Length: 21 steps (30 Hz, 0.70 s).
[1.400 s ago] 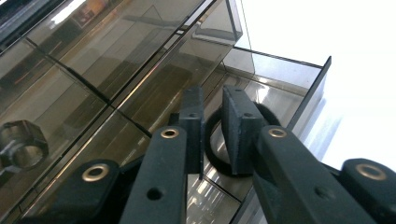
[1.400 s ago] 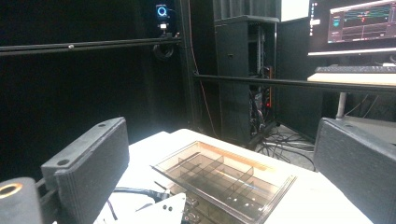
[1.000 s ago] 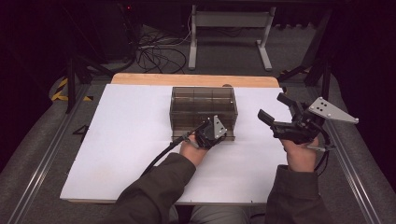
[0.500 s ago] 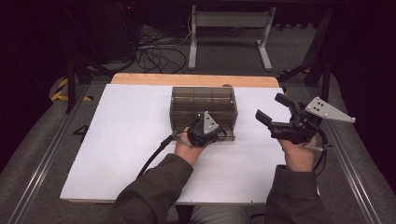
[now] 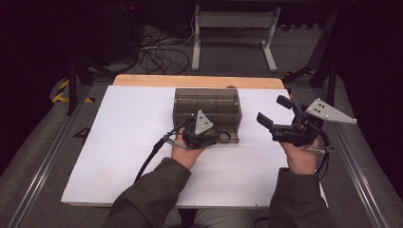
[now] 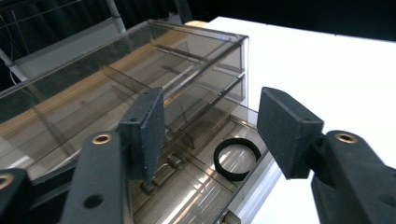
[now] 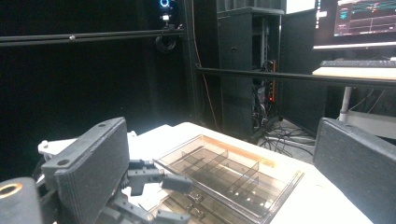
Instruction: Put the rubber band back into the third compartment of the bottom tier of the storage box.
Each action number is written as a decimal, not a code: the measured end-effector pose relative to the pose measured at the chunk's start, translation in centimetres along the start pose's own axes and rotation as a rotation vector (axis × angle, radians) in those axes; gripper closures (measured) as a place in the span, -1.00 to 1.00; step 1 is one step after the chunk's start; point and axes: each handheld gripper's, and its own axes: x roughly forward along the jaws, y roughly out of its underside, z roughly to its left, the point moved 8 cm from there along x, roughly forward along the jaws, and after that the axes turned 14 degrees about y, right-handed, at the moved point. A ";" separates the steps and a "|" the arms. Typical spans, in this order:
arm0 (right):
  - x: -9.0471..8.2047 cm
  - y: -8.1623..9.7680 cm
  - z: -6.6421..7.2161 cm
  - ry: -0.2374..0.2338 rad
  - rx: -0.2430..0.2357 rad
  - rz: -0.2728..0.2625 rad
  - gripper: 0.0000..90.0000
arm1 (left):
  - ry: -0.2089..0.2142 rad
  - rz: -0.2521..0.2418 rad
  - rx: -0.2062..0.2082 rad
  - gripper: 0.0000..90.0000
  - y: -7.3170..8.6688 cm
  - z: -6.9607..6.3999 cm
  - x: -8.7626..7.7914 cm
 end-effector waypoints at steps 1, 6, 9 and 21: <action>0.1 0.0 0.1 0.000 0.000 0.003 -0.90 | 0.000 -0.004 -0.007 -0.13 0.0 0.1 -0.2; 0.3 0.2 0.2 -0.005 0.004 0.011 -0.90 | -0.009 -0.021 -0.035 -0.24 -0.1 0.9 -1.5; 0.3 0.3 0.1 -0.002 0.003 0.014 -0.90 | -0.012 -0.033 -0.035 -0.30 -0.4 1.3 -2.4; 0.7 0.8 0.1 0.005 -0.004 0.030 -0.90 | -0.033 -0.061 -0.012 -0.53 -1.4 2.1 -5.6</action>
